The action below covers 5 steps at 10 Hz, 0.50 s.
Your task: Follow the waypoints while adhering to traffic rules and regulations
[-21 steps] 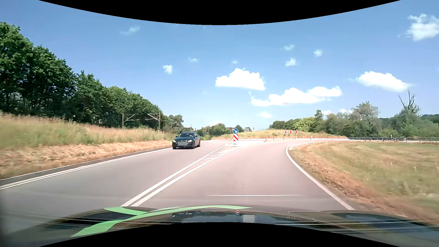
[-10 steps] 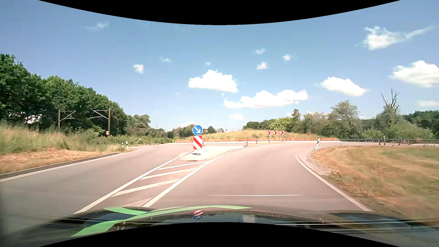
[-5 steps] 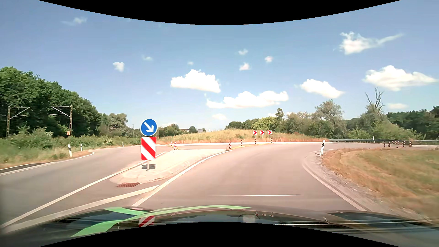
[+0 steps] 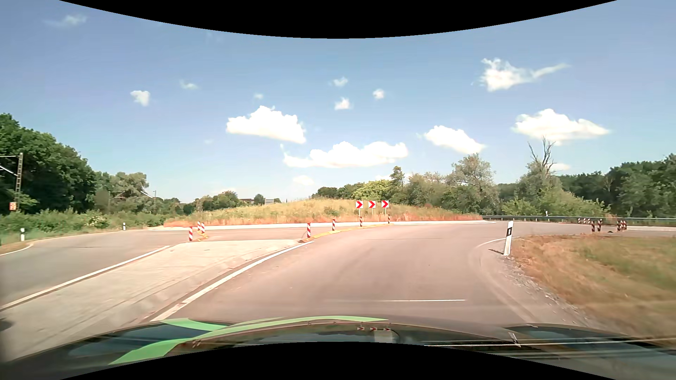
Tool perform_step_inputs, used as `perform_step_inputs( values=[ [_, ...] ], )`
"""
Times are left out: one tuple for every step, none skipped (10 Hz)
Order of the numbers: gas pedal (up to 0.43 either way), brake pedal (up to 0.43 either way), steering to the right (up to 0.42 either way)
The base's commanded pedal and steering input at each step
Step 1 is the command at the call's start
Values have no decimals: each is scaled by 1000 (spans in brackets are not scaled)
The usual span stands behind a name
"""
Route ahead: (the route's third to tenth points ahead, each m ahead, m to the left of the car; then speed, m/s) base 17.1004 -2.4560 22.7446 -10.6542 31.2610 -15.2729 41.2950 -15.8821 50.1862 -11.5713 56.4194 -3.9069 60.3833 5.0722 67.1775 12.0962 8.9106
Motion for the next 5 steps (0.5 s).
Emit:
perform_step_inputs(
  values=[
    [28,0,143],
    [28,0,145],
    [28,0,147],
    [28,0,152],
    [28,0,158]
  ],
)
